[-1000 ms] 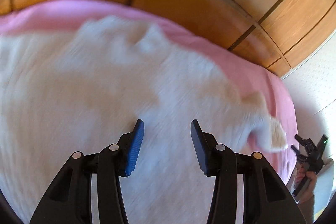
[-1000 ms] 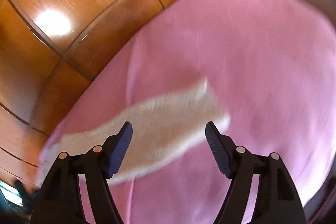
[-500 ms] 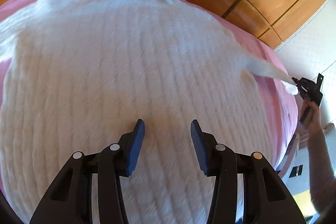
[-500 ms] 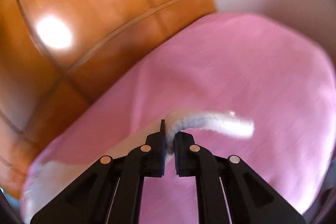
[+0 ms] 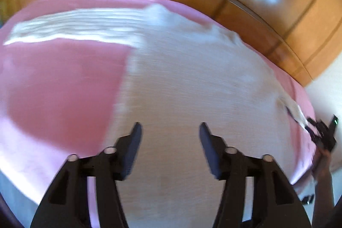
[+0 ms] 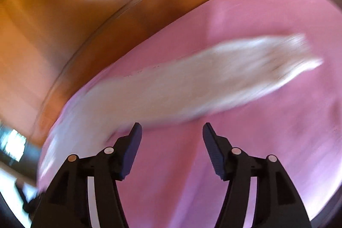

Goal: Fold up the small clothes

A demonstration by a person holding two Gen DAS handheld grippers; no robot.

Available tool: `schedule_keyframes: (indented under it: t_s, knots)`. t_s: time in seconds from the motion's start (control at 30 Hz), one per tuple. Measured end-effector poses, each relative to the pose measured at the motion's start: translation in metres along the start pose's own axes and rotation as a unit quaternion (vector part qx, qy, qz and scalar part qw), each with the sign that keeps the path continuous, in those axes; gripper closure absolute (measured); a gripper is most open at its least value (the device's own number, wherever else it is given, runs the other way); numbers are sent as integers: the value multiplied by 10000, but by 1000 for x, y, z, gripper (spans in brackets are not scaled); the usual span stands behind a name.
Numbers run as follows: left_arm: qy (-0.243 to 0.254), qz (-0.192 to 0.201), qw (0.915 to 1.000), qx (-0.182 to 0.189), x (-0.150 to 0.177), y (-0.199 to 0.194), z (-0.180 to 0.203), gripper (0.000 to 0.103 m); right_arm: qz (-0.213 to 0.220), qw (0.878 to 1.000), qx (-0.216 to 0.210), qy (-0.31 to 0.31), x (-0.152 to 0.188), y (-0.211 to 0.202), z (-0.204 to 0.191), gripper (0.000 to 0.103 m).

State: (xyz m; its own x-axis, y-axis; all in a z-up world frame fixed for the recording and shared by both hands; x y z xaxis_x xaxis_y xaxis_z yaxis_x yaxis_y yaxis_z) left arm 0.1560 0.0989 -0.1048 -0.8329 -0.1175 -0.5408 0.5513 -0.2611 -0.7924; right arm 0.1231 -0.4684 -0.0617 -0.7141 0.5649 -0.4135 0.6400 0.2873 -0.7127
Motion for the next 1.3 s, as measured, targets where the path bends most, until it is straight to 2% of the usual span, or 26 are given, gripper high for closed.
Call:
schedule_keyframes:
  t_s: [0.07,0.1,0.17,0.23,0.3,0.4,0.47,0.5,0.53,0.57,0.67,0.77,0.93,1.0,1.03,1.07,1.13,1.17,1.2,1.27,1.3]
  knots:
    - [-133,-19,9998,-125,8,-5,-19,47,-421,9984,-287,-232,31,11,-26,43]
    - [-198,-40,9997,-161,15,-7,-29,46,-726,9955,-470,-378,57,19,-43,43]
    - [-252,-128,9994,-186,28,-10,-41,46,-1183,9897,-578,-570,94,30,-61,43]
    - [-182,-250,9994,-171,44,-10,-47,46,-1322,9867,-576,-744,113,36,-71,42]
    - [-63,-293,9993,-211,57,-9,-50,46,-1439,9835,-776,-776,132,28,-81,43]
    - [53,-211,9997,-127,67,-12,-46,46,-1765,9753,-990,-889,154,26,-87,55]
    - [114,-193,9997,-55,73,-12,-44,58,-1932,9708,-865,-1134,177,22,-92,73]
    - [171,-216,9996,12,76,-12,-43,77,-1976,9699,-794,-1179,178,26,-93,95]
    - [218,-228,9995,65,77,-12,-43,91,-2004,9700,-674,-1200,182,28,-92,96]
    - [253,-201,9994,83,77,-13,-42,97,-1962,9709,-641,-1215,176,33,-90,96]
    - [436,-162,9989,94,79,-22,-37,99,-1609,9743,-716,-1405,170,9,-104,97]
    - [411,-209,9987,235,86,-33,-38,99,-1374,9738,-772,-1640,156,-24,-101,98]
    - [511,-595,9969,81,102,-24,-41,99,-1860,9688,-355,-1600,184,0,-75,98]
    - [473,-579,9972,-38,95,-25,-42,99,-1974,9684,-384,-1476,186,10,-72,97]
    - [369,-595,9975,15,91,-26,-43,98,-1955,9696,-447,-1399,182,11,-71,90]
    - [303,-588,9978,66,86,-27,-43,95,-1854,9720,-476,-1363,174,6,-69,87]
    - [197,-398,9990,-57,72,-31,-44,73,-1509,9791,-450,-1284,150,-6,-60,65]
    - [189,-320,9992,-111,66,-32,-43,70,-1195,9863,-354,-1082,126,-13,-48,60]
    - [196,-228,9995,-117,59,-33,-40,67,-952,9913,-269,-873,106,-18,-36,56]
    - [217,-86,9997,-88,46,-34,-30,60,-371,9989,-61,-270,60,-24,-3,56]
    - [239,-1,9997,-66,38,-32,-23,52,-158,9999,49,30,42,-26,14,55]
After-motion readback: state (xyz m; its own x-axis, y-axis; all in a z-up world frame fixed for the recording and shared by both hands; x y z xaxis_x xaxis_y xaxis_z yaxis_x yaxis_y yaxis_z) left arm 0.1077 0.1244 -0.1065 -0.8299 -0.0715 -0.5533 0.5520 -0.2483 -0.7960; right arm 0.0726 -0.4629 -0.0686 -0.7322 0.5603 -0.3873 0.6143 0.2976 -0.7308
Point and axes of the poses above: each gripper's, at about its wrist camera, not at the fingertips, and y roughly the way its jaws point, z to its right, x to its underside, the point moved 6 cm from there along y, roughly the way its jaws point, and after that the axes turned 5 degrees about y, right-handed, at the moved point
